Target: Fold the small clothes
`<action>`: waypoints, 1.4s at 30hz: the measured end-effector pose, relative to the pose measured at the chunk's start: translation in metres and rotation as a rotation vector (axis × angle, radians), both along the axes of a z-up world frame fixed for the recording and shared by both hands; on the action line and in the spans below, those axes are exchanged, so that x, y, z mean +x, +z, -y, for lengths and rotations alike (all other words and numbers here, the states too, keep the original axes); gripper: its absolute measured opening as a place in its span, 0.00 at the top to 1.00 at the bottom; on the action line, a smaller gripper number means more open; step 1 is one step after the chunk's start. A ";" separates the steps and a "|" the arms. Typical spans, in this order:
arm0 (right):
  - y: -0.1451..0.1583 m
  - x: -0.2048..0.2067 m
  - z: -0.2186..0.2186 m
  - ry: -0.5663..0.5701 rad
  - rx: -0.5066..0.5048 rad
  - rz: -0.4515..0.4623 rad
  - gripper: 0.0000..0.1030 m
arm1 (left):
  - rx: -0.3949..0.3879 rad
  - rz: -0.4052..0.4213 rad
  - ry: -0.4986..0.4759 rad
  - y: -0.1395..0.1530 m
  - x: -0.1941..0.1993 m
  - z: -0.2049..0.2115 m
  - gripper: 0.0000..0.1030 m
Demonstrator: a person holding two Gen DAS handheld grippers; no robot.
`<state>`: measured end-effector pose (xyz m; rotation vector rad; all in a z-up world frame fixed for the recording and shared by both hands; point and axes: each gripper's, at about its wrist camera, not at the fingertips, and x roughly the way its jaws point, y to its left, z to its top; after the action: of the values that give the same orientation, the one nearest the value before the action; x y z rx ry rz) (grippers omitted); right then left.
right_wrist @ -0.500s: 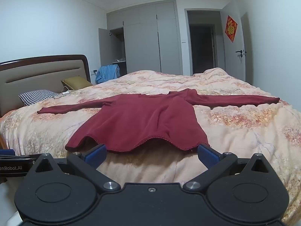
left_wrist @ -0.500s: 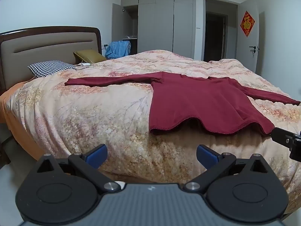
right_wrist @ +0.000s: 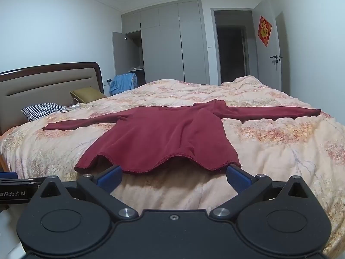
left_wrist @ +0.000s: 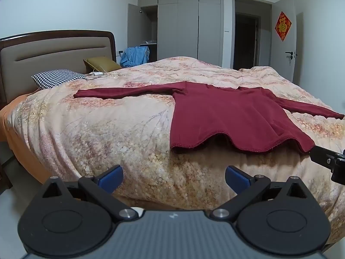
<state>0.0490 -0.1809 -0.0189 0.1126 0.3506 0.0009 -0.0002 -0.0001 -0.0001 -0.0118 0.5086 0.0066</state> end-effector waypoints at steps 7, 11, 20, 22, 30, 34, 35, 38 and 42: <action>0.001 0.000 0.002 0.001 0.010 -0.004 0.00 | 0.001 -0.001 -0.001 0.000 0.000 0.000 0.00; 0.001 0.001 0.002 0.000 0.014 -0.005 0.00 | 0.000 0.000 0.000 0.000 0.000 0.000 0.00; 0.001 0.001 0.003 0.001 0.013 -0.003 0.00 | 0.001 0.001 -0.001 0.001 -0.002 0.002 0.00; 0.001 0.001 0.002 0.000 0.014 -0.003 0.00 | 0.001 0.001 -0.001 0.001 -0.002 0.003 0.00; 0.000 0.001 0.002 -0.002 0.018 -0.004 0.00 | 0.003 0.001 -0.002 0.001 0.000 0.002 0.00; 0.000 0.000 0.002 -0.003 0.020 -0.003 0.00 | 0.004 -0.001 -0.005 0.001 -0.002 0.002 0.00; 0.000 0.000 0.002 -0.004 0.021 -0.004 0.00 | 0.005 -0.001 -0.005 0.001 -0.001 0.002 0.00; -0.001 0.000 0.002 -0.005 0.026 -0.006 0.00 | 0.006 -0.002 -0.005 0.000 -0.001 0.002 0.00; -0.001 0.000 0.003 -0.008 0.031 -0.008 0.00 | 0.007 -0.003 -0.006 0.000 -0.002 0.003 0.00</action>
<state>0.0490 -0.1842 -0.0204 0.1446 0.3586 -0.0017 -0.0024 -0.0026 -0.0003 -0.0029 0.5120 0.0024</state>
